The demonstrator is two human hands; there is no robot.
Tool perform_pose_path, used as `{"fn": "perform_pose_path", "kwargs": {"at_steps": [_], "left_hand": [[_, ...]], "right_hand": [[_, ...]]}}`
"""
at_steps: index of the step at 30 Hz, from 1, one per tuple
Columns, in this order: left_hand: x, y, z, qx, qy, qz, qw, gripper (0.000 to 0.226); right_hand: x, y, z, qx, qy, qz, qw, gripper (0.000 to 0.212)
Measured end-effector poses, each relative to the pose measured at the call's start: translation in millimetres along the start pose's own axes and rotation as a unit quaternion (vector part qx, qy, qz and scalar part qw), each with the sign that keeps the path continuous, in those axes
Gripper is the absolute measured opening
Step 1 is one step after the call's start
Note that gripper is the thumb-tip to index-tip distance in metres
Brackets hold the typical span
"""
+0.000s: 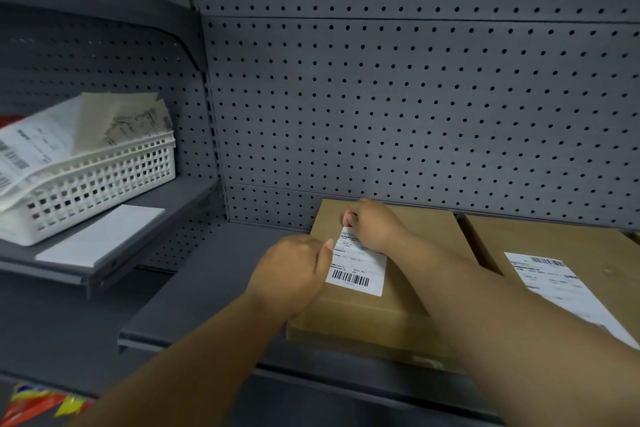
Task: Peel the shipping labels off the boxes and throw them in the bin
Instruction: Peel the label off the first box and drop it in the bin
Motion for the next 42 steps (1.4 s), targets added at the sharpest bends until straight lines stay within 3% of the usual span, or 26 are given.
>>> {"fn": "perform_pose_path", "kwargs": {"at_steps": [3, 9, 14, 22, 26, 33, 39, 42], "left_hand": [[-1, 0, 0, 0.003, 0.007, -0.003, 1.000, 0.042], [0, 1, 1, 0.005, 0.008, 0.005, 1.000, 0.041], [1, 1, 1, 0.007, 0.006, 0.005, 1.000, 0.041], [2, 1, 3, 0.003, 0.005, 0.013, 1.000, 0.041], [0, 1, 3, 0.002, 0.009, 0.015, 1.000, 0.041], [0, 0, 4, -0.003, 0.004, 0.015, 1.000, 0.040], [1, 0, 3, -0.005, -0.002, 0.013, 1.000, 0.042], [-1, -1, 4, -0.008, 0.003, 0.010, 1.000, 0.038]], "right_hand": [[0, 2, -1, 0.015, 0.006, 0.003, 1.000, 0.024], [-6, -5, 4, 0.031, -0.004, -0.111, 0.993, 0.025], [9, -4, 6, 0.013, -0.078, 0.054, 0.995, 0.025], [27, 1, 7, -0.023, -0.133, 0.178, 0.975, 0.023], [9, -16, 16, 0.006, -0.108, 0.109, 0.988, 0.016], [-3, -17, 17, -0.029, -0.077, -0.022, 0.996, 0.012], [-6, -5, 13, -0.004, -0.066, -0.090, 0.994, 0.040], [-1, -2, 11, 0.022, -0.064, -0.090, 0.994, 0.021]]}}
Point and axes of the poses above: each hand's wrist, its own z-axis away from the middle knuckle, its own y-axis out of the palm, x = y × z, the point moved 8 cm from there along -z, towards the middle knuckle, and after that the axes turned 5 degrees about x, right-handed, at the moved point
